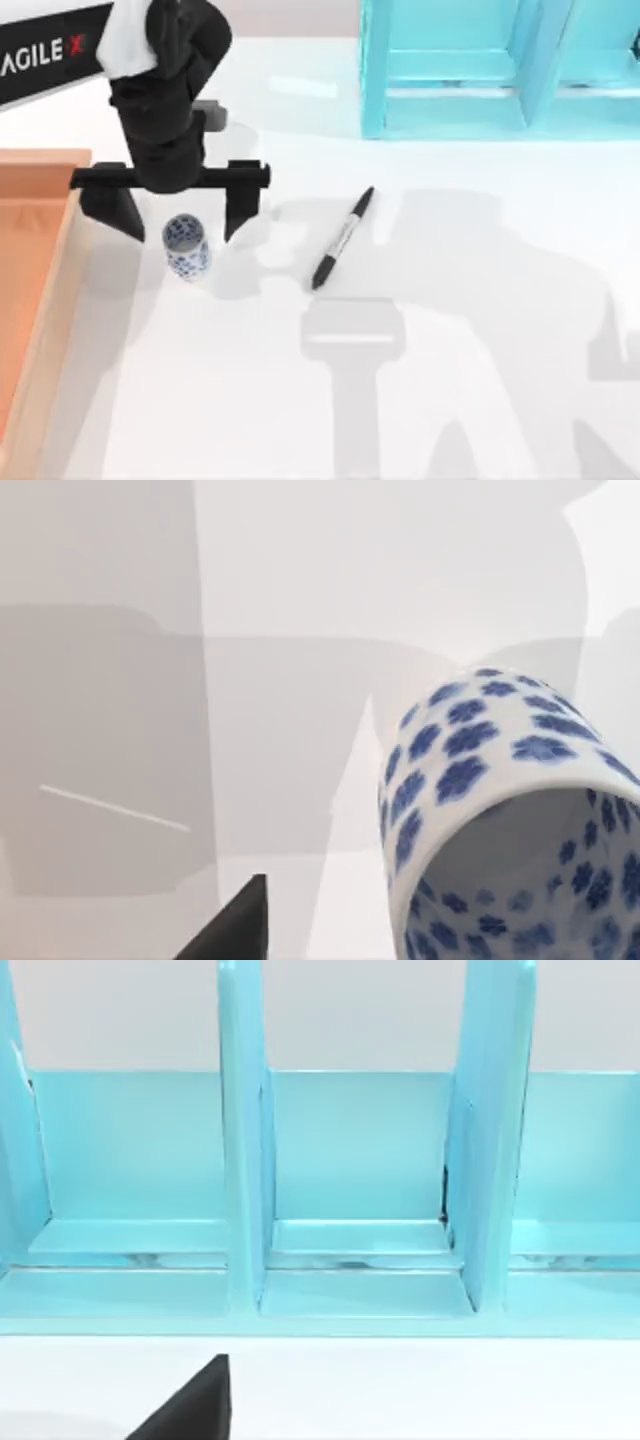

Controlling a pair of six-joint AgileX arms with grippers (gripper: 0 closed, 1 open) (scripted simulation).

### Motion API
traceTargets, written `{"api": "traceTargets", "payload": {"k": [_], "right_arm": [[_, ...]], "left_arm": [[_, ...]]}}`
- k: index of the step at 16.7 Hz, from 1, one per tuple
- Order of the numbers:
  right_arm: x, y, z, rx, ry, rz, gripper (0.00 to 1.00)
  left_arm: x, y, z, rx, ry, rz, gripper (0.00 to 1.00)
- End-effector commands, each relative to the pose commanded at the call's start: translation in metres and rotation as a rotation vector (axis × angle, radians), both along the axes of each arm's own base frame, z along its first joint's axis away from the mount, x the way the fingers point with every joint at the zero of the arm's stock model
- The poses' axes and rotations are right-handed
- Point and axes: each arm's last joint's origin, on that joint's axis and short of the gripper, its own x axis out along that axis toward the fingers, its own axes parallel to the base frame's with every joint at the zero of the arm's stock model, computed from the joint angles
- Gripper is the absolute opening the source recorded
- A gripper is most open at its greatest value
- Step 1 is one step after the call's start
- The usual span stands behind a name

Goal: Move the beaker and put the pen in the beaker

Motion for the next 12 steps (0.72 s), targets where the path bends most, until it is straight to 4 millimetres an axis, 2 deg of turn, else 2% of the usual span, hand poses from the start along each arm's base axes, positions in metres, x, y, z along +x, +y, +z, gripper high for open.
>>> {"api": "traceTargets", "payload": {"k": [8,10,12], "right_arm": [[0.0,0.0,0.0,0.0,0.0,0.0,1.0],[0.0,0.0,0.0,0.0,0.0,0.0,1.0],[0.0,0.0,0.0,0.0,0.0,0.0,1.0]], "left_arm": [[0.001,0.0,0.002,0.001,0.003,0.003,1.0],[0.005,-0.001,0.012,0.003,0.01,0.006,1.0],[0.01,-0.004,0.03,0.005,0.016,0.004,1.0]]}}
